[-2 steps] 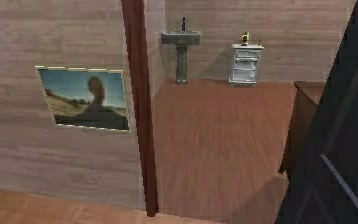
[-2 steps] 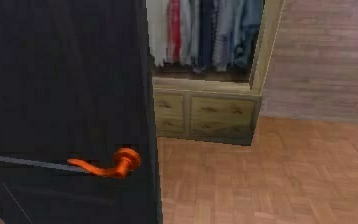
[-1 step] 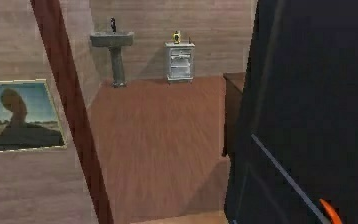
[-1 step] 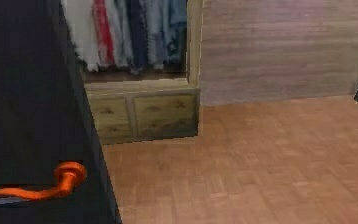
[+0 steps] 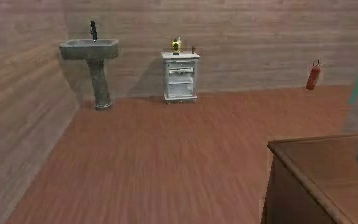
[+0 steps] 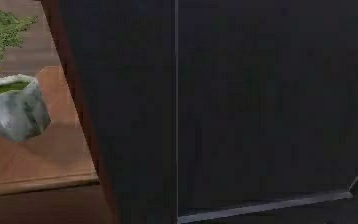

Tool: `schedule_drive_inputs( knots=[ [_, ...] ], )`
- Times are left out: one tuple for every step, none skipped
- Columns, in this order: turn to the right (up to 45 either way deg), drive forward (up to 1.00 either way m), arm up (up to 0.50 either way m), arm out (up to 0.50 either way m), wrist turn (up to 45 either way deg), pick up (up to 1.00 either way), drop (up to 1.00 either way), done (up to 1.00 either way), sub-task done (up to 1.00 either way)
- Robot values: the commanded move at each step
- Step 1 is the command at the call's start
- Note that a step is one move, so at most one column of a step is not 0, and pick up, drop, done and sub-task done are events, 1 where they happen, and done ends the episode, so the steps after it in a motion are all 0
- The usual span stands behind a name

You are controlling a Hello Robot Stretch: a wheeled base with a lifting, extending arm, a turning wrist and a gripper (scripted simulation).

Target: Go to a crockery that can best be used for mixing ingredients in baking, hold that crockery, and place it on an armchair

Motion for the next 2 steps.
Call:
schedule_drive_inputs(
  knots=[
    [0.0,0.85,0.00,0.00,0.0,0.00,0.00,0.00,0.00],
    [36.0,0.00,0.00,0.00,0.0,0.00,0.00,0.00,0.00]
  ],
)
